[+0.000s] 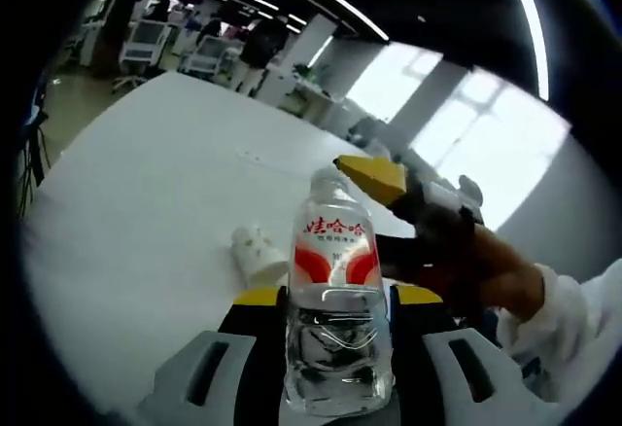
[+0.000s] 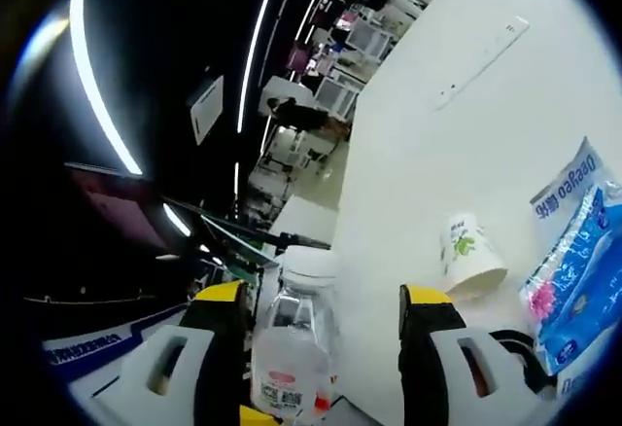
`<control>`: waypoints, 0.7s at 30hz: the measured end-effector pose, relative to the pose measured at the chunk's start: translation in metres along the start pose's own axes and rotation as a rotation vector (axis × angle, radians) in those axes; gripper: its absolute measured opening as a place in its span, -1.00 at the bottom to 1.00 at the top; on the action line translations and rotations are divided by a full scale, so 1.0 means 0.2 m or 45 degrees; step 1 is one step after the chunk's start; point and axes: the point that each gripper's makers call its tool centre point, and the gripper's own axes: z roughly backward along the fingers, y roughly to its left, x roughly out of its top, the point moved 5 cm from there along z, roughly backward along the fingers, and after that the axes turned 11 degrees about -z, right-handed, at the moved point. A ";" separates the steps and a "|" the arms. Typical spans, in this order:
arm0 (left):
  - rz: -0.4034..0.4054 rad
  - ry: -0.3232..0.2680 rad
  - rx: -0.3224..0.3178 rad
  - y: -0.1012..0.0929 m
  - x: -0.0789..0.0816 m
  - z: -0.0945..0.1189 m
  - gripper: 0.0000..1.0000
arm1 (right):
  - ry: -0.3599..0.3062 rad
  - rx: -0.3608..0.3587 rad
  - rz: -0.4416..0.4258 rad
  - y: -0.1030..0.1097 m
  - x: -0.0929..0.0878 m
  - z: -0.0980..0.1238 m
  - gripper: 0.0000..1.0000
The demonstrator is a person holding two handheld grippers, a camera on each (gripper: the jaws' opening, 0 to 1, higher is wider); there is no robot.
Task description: Arrange the tabletop items into an orderly group along one side of the table until the central work area is clear of visible clutter.
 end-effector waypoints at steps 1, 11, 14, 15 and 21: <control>-0.010 0.001 -0.001 -0.01 0.00 0.00 -0.25 | -0.006 0.006 -0.010 0.01 0.01 0.00 0.20; -0.092 0.007 0.010 -0.04 0.00 0.01 -0.25 | -0.003 0.003 0.006 0.02 0.03 -0.03 0.14; -0.164 0.028 0.015 -0.06 -0.01 0.01 -0.25 | 0.011 0.017 0.015 0.03 0.02 -0.04 0.00; -0.170 0.030 0.014 -0.07 -0.01 0.01 -0.25 | 0.017 0.022 0.022 0.03 0.02 -0.04 -0.11; -0.193 0.020 0.022 -0.08 -0.01 0.02 -0.25 | 0.032 0.091 0.050 0.08 0.04 -0.05 -0.54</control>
